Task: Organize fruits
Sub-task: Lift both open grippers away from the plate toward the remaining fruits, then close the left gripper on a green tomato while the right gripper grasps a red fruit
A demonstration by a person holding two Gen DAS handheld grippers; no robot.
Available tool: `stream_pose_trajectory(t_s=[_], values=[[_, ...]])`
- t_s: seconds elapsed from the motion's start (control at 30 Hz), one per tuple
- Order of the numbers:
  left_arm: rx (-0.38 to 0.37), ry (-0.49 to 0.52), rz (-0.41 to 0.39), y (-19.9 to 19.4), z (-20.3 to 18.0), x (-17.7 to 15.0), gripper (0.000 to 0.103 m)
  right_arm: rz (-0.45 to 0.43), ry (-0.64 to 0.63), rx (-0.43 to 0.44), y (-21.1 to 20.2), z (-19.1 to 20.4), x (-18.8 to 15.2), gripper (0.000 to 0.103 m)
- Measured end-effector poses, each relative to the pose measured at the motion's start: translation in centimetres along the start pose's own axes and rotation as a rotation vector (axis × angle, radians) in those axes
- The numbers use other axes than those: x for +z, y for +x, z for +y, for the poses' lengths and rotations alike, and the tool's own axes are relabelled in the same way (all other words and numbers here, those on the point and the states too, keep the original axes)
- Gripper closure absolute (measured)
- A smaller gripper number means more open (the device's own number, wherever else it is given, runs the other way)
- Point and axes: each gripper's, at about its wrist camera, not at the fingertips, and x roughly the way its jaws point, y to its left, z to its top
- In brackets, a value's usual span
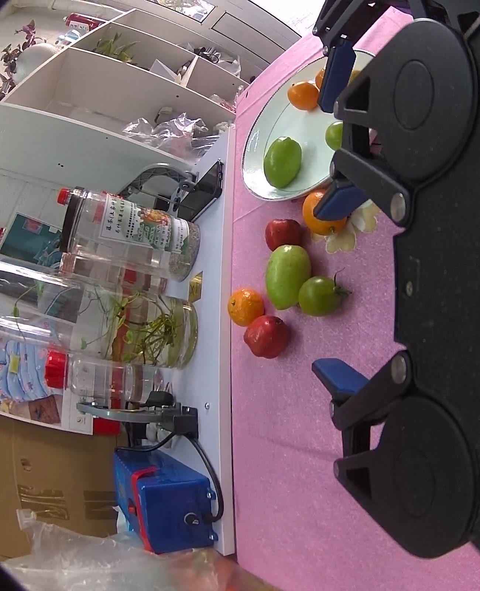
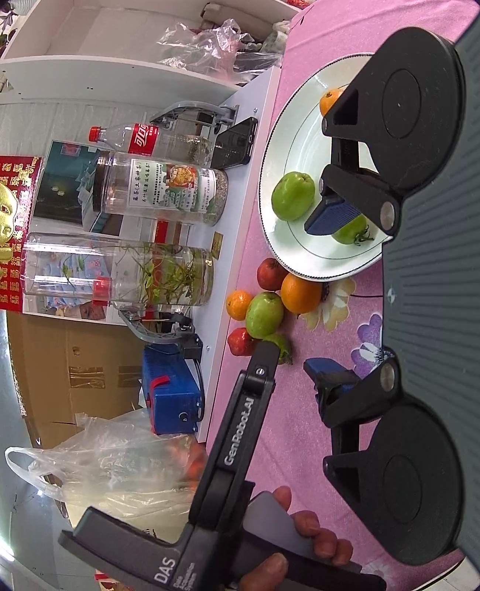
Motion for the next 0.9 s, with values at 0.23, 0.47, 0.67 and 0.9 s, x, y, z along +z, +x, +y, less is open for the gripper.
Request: stream_pose_trajectory(t_s=[0.23,0.47,0.67,0.9], values=[[-0.024,-0.006,0.046,2.3,0.5,0.4,0.0,0.012,-0.013,-0.002,1.3,-0.4,0.8,0.004],[-0.026,0.009,0.076,3.6,0.9,0.6,0.0,0.029,-0.031,0.014,2.6,-0.5,1.2,0.016],[-0.035,0.011,0.084,3.9,1.2,0.5,0.0,0.044,-0.04,0.035,3.8,0.0,1.4,0.02],[0.006,-0.017,0.03,1.2,2.7,0.2,0.0,0.028,-0.039,0.06,5.0,0.5,2.4,0.02]])
